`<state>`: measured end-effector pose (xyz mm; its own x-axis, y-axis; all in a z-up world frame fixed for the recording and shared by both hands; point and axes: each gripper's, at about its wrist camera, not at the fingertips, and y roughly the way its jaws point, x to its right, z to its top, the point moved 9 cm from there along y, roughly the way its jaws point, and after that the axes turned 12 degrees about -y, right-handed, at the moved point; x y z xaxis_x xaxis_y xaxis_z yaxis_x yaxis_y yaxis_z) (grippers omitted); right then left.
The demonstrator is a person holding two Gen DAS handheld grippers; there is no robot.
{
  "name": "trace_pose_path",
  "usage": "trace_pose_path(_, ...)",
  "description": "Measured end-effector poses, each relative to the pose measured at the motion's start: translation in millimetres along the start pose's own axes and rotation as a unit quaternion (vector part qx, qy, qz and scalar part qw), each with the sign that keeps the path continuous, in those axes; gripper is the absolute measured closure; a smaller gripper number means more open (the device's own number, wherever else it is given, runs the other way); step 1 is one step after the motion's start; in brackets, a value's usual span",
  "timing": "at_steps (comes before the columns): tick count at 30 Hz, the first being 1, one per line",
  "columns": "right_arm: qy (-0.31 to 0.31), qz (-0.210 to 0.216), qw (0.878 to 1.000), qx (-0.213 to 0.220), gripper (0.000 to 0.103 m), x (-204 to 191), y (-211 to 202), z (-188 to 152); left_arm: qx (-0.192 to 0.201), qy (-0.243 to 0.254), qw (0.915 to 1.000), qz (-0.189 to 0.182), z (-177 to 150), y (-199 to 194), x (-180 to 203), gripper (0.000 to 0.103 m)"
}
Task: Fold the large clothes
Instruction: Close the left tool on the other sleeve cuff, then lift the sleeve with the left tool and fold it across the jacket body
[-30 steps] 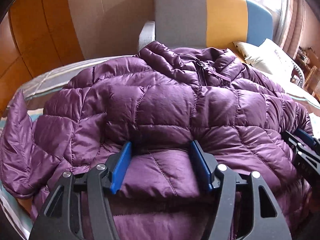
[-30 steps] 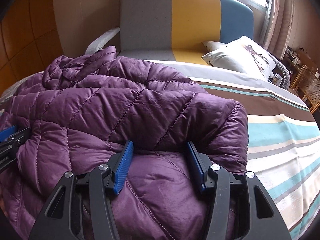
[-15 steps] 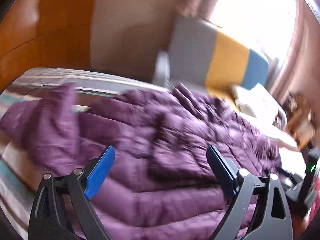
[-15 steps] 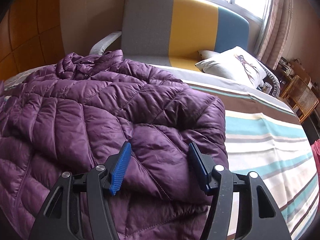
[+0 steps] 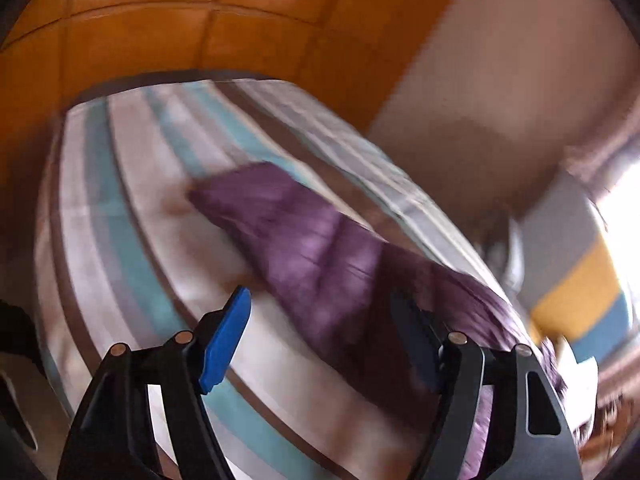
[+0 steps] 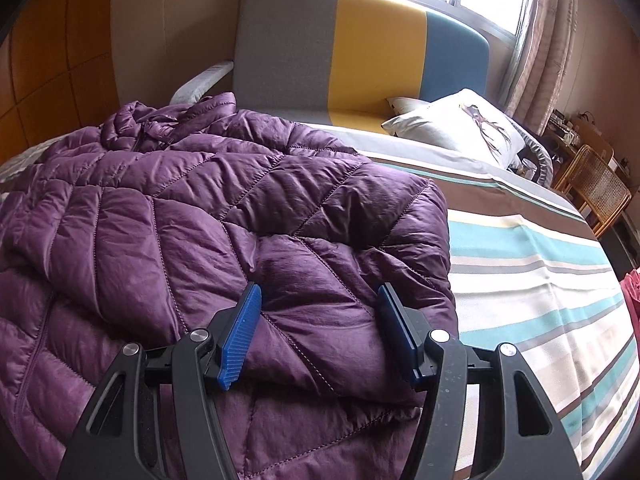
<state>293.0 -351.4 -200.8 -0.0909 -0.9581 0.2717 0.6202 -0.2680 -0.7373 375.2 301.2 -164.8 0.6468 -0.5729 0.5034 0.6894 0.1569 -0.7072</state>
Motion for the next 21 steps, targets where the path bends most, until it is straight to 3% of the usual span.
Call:
trace_pose_path(4,-0.004,-0.006,1.000,-0.001,0.043,-1.3,0.4,-0.6,-0.010,-0.042,0.9987,0.028,19.6,29.1,-27.3,0.031)
trace_pose_path(11,-0.005,-0.010,1.000,0.001,0.043,-2.8,0.6,-1.2,-0.037,-0.074,0.9959,0.037,25.2,78.3,-38.8,0.032)
trace_pose_path(13,-0.006,-0.011,1.000,0.000,0.043,-3.1,0.8,-1.5,-0.053,-0.094,0.9937,0.031,23.4,88.8,-43.3,0.052)
trace_pose_path(14,-0.006,-0.011,1.000,0.000,0.043,-3.0,0.9,-1.6,-0.057,-0.102,0.9927,0.029,22.8,92.2,-45.4,0.055)
trace_pose_path(16,-0.006,-0.011,1.000,0.000,0.043,-3.1,1.0,-1.9,-0.054,-0.108,0.9925,0.019,24.0,94.4,-47.0,0.093)
trace_pose_path(18,-0.005,-0.011,1.000,0.000,0.043,-3.0,1.1,-2.1,-0.052,-0.110,0.9925,0.015,22.8,93.2,-48.1,0.096)
trace_pose_path(21,-0.004,-0.011,1.000,0.000,0.043,-2.8,0.5,-2.3,-0.018,-0.115,0.9930,0.021,28.6,79.9,-54.2,0.098)
